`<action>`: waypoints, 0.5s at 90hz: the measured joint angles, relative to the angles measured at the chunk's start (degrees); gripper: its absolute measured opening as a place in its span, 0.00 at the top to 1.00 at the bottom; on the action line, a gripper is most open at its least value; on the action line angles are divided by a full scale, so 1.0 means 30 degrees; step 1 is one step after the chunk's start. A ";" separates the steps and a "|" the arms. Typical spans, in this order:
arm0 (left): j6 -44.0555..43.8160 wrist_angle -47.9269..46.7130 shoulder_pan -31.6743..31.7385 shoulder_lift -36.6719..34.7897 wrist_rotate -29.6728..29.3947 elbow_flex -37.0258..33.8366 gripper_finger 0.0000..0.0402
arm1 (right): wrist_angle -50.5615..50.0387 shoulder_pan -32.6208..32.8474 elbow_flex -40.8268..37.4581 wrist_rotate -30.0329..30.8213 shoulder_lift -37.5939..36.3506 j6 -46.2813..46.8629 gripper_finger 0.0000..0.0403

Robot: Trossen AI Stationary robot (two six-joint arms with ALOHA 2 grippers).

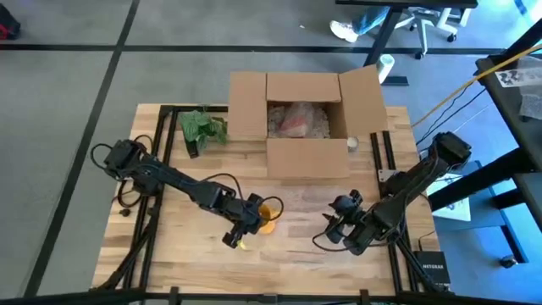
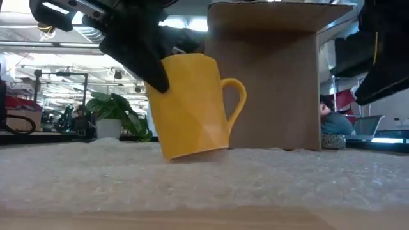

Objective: Wrap mug
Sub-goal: Wrap the yellow mug with the bubble wrap

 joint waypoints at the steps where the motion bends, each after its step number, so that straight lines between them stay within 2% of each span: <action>1: 0.0018 0.0009 0.0000 -0.0004 0.0014 -0.0004 1.00 | 0.0054 0.0000 -0.0075 0.0000 -0.0062 0.0012 0.55; 13: 0.0016 0.0345 -0.0002 0.0014 0.0076 -0.0023 0.99 | 0.1002 0.0000 -0.0806 -0.0001 -0.0669 0.0051 0.55; 45: 0.0382 0.1269 -0.0023 0.0054 0.0132 -0.0041 0.82 | 0.1308 0.0000 -0.1078 -0.0007 -0.0843 -0.0011 0.55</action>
